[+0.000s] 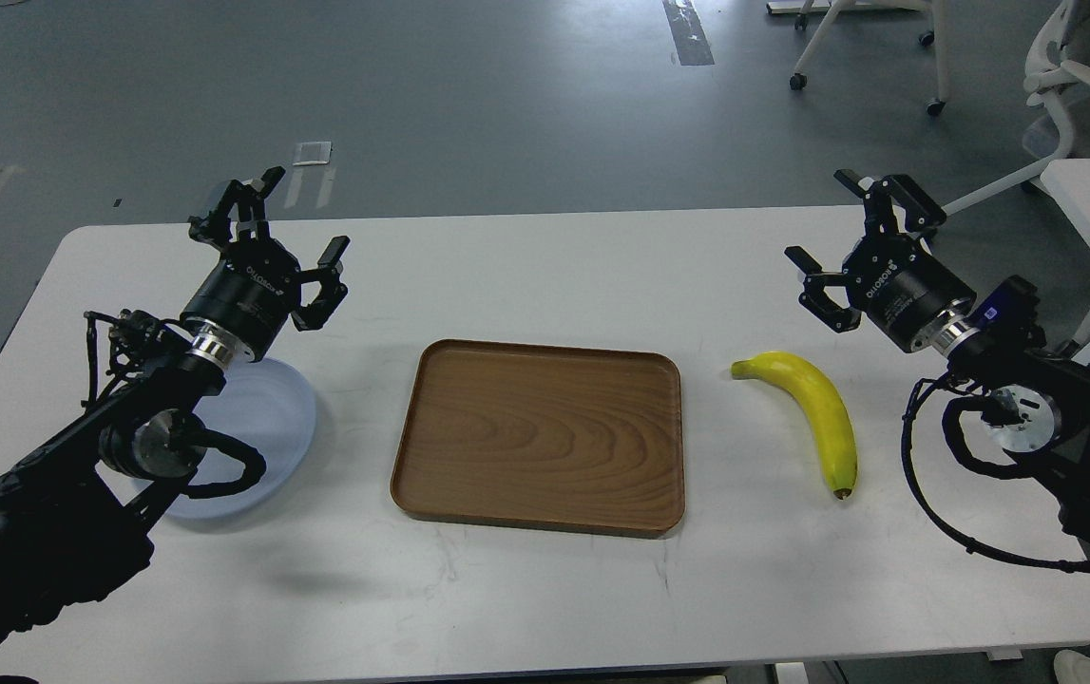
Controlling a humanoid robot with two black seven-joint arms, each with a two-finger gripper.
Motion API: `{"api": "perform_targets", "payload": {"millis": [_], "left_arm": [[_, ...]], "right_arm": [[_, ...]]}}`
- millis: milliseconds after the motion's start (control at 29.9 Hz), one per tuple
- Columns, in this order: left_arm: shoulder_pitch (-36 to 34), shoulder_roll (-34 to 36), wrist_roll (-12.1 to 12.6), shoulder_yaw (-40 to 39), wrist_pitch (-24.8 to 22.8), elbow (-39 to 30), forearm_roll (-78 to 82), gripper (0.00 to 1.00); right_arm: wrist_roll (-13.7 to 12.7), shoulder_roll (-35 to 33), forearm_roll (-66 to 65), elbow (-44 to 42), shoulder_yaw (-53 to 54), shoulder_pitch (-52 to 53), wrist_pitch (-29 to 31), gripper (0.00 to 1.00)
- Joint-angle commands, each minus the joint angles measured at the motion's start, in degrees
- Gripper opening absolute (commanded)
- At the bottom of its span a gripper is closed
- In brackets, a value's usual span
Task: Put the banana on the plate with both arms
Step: 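Move the left gripper outward past the light blue plate's rim, then lower the left gripper and grasp the light blue plate's rim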
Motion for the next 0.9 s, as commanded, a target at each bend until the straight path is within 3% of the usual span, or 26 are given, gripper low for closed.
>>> {"api": "perform_targets", "payload": {"millis": [0,234,334,568,869], "left_arm": [[-0.1,1.8,-0.1,0.2,-2.3,0.6,-0.1,0.99],[-0.3,4.4,-1.5,0.5,-6.7,-0.7,1.1,0.99],[-0.9,8.1,-2.4,0.7,-6.6,-5.3,5.9,0.99],[-5.0,18.2,-2.4,0.7,-6.0,-14.1,33.4,0.99],[-5.6,28.6,-2.4,2.4,-5.6,-15.7,67.8,0.99]], "right_arm": [[0.0,-0.1,-0.1,0.0,0.0,0.0,0.0,0.99],[0.0,-1.3,-0.1,0.1,0.0,0.0,0.0,0.99],[0.0,-1.5,-0.1,0.2,-0.3,0.0,0.0,0.99],[0.0,-0.9,-0.5,0.1,-0.6,0.0,0.0,0.99],[0.0,-1.2,-0.9,0.0,-0.9,-0.2,0.0,0.99]]}}
